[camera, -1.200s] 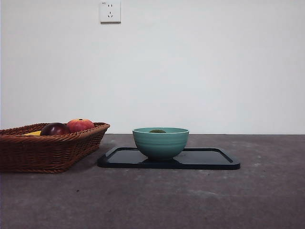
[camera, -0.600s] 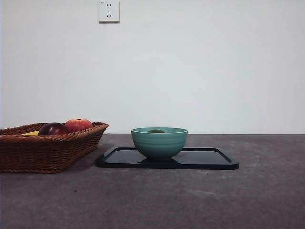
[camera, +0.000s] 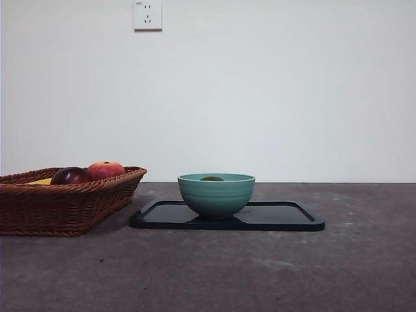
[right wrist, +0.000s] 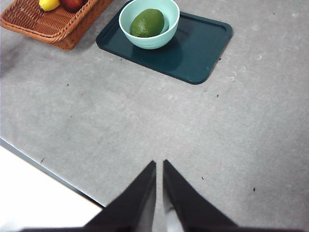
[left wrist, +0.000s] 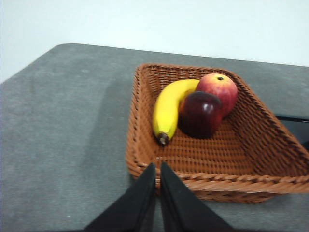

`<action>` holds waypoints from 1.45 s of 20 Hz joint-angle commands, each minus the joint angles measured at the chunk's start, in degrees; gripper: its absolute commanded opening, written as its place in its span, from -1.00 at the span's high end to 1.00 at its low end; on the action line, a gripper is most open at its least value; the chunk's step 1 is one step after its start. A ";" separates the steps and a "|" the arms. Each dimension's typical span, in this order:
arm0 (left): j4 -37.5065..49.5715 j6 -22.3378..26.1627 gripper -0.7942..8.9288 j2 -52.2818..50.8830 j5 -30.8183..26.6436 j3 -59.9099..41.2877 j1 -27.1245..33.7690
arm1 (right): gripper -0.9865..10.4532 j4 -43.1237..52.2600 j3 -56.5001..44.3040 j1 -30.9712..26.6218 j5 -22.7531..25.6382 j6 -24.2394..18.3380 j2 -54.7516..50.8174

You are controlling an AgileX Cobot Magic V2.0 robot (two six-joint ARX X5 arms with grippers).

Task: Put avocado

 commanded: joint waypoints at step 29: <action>-0.33 5.53 0.80 -0.02 0.13 -1.25 -0.07 | 0.79 49.81 -31.67 -38.12 -7.52 -22.80 -18.58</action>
